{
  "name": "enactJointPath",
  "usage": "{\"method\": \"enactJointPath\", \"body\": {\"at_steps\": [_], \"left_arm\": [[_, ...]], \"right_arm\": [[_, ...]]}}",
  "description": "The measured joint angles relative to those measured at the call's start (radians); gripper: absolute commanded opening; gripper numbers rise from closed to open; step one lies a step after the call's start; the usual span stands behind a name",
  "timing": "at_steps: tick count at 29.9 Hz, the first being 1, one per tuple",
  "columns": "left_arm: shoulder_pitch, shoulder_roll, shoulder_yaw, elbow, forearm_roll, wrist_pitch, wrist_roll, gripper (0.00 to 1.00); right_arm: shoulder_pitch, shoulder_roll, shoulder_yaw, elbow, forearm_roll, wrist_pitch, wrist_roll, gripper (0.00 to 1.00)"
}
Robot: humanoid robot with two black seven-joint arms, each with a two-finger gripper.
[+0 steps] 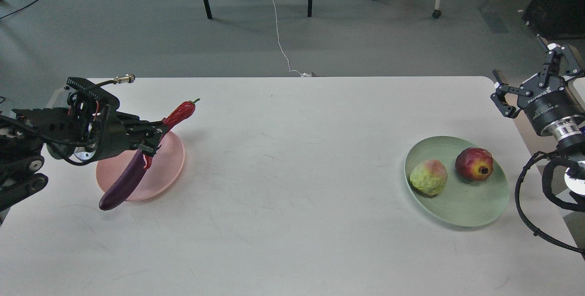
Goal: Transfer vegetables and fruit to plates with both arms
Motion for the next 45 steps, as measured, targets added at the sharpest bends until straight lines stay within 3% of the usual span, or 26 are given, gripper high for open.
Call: {"method": "enactJointPath", "body": {"at_steps": [9, 18, 20, 23, 25, 34, 38, 45], "left_arm": [[0.055, 0.004, -0.002, 0.007, -0.003, 0.052, -0.002, 0.11], [0.070, -0.028, 0.006, 0.165, -0.005, 0.053, -0.028, 0.15], [0.071, -0.049, 0.007, 0.192, -0.005, 0.053, -0.033, 0.24], [0.073, -0.072, 0.007, 0.232, -0.005, 0.052, -0.033, 0.49], [0.074, -0.087, 0.008, 0.257, -0.005, 0.052, -0.033, 0.60], [0.067, -0.107, -0.007, 0.276, -0.150, 0.053, -0.037, 0.91], [0.050, -0.106, -0.082, 0.275, -0.399, 0.064, -0.037, 0.98], [0.042, -0.140, -0.233, 0.295, -1.006, 0.067, -0.033, 0.98]], "right_arm": [[0.001, 0.002, -0.004, 0.000, -0.001, 0.000, 0.000, 0.99], [-0.011, 0.003, -0.007, -0.013, -0.001, 0.000, 0.000, 0.99], [-0.014, 0.010, -0.005, -0.016, -0.001, 0.000, 0.000, 0.99], [-0.015, 0.017, -0.004, -0.017, -0.001, 0.000, 0.000, 0.99], [-0.015, 0.018, -0.003, -0.019, -0.001, 0.000, 0.000, 0.99], [-0.016, 0.019, -0.004, -0.020, -0.001, 0.000, 0.000, 0.99], [-0.011, 0.019, -0.003, -0.018, -0.001, 0.000, 0.000, 0.99], [0.014, 0.019, 0.042, -0.022, -0.001, 0.000, 0.000, 0.99]]}}
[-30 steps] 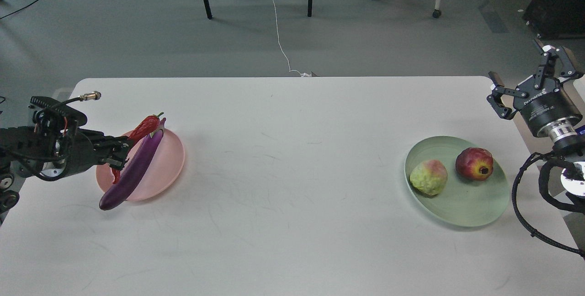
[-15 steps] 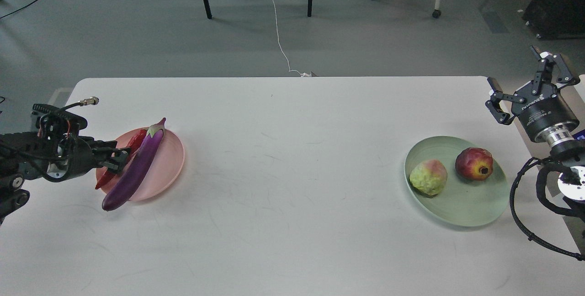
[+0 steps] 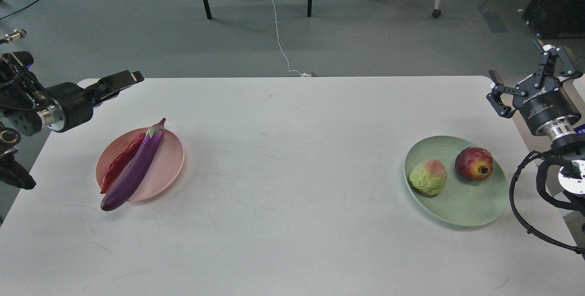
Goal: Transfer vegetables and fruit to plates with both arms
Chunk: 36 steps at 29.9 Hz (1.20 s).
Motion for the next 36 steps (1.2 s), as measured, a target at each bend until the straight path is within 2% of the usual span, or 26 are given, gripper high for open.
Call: {"method": "enactJointPath", "body": {"at_steps": [6, 11, 19, 27, 31, 36], "left_arm": [[-0.043, -0.101, -0.113, 0.038, -0.340, 0.002, -0.002, 0.98], [-0.044, -0.227, -0.258, 0.126, -0.537, -0.008, -0.004, 0.98], [-0.040, -0.379, -0.418, 0.268, -0.728, -0.014, -0.004, 0.98], [-0.033, -0.443, -0.440, 0.337, -0.777, -0.038, -0.004, 0.98], [-0.033, -0.497, -0.441, 0.390, -0.777, -0.063, -0.004, 0.98], [-0.034, -0.520, -0.441, 0.400, -0.777, -0.066, -0.005, 0.98]], "right_arm": [[0.062, 0.005, 0.054, -0.041, 0.002, -0.017, 0.000, 0.98], [0.076, 0.044, 0.084, -0.046, 0.002, -0.017, -0.006, 0.99], [0.097, 0.083, 0.165, -0.051, 0.100, -0.028, -0.122, 0.99], [0.104, 0.174, 0.267, -0.095, 0.171, -0.026, -0.240, 0.99], [0.126, 0.237, 0.277, -0.155, 0.171, -0.029, -0.253, 0.99], [0.127, 0.253, 0.255, -0.178, 0.165, -0.025, -0.253, 0.99]]}}
